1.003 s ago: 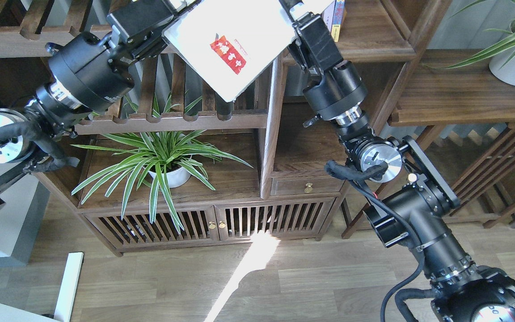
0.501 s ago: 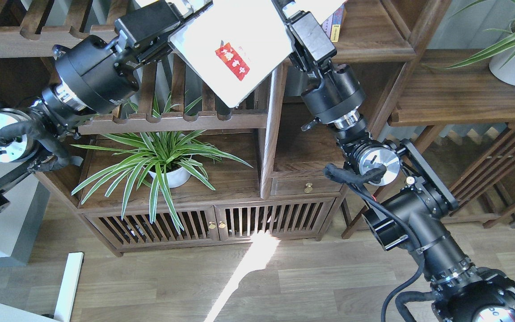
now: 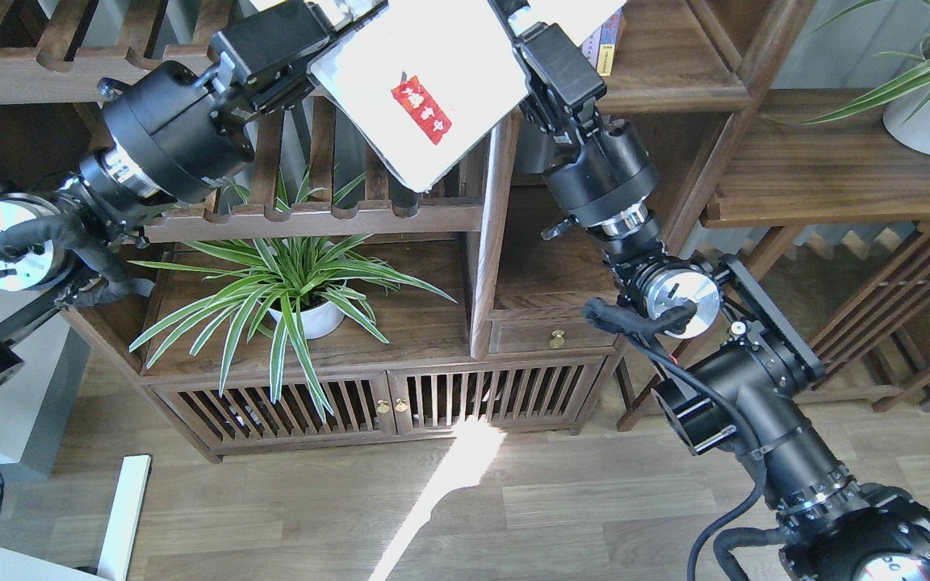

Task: Organize books on shelf
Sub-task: 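Hold the white book with both grippers and lift it toward the standing books, then open the left gripper and carry the book with the right gripper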

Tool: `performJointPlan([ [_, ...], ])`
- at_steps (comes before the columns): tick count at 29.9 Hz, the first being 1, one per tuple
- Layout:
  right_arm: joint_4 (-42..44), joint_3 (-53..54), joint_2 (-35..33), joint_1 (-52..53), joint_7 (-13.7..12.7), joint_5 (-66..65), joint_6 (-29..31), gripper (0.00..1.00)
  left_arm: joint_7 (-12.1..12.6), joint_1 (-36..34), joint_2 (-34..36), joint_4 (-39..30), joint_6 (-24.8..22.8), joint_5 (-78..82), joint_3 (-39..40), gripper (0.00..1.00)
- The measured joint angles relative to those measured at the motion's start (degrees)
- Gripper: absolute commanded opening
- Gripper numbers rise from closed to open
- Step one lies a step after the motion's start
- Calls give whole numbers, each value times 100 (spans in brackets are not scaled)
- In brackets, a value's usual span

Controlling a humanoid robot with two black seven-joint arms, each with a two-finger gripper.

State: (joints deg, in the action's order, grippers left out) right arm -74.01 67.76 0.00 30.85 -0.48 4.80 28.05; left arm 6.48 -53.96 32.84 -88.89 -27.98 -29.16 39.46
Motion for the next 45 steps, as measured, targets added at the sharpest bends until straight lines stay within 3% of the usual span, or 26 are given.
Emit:
performJointPlan([
  [9, 17, -1, 0, 1, -10, 4, -11, 6, -1, 22, 19, 72, 0, 238, 114, 97],
  [17, 20, -1, 0, 33, -20, 10, -8, 6, -14, 312, 56, 177, -5, 843, 757, 99],
  [30, -47, 207, 0, -3, -49, 13, -5, 6, 3, 2097, 170, 255, -4, 1620, 2210, 99],
  [37, -170, 322, -36, -59, -49, 28, -5, 5, -2, 2665, 179, 582, -2, 1620, 2865, 99],
  [40, -175, 492, -269, -216, -50, 29, -4, 5, -8, 2749, 180, 794, -2, 1616, 3031, 99],
  [45, -180, 726, -1311, -475, -57, 48, -4, 5, -16, 2768, 188, 1082, -2, 1600, 3166, 99],
])
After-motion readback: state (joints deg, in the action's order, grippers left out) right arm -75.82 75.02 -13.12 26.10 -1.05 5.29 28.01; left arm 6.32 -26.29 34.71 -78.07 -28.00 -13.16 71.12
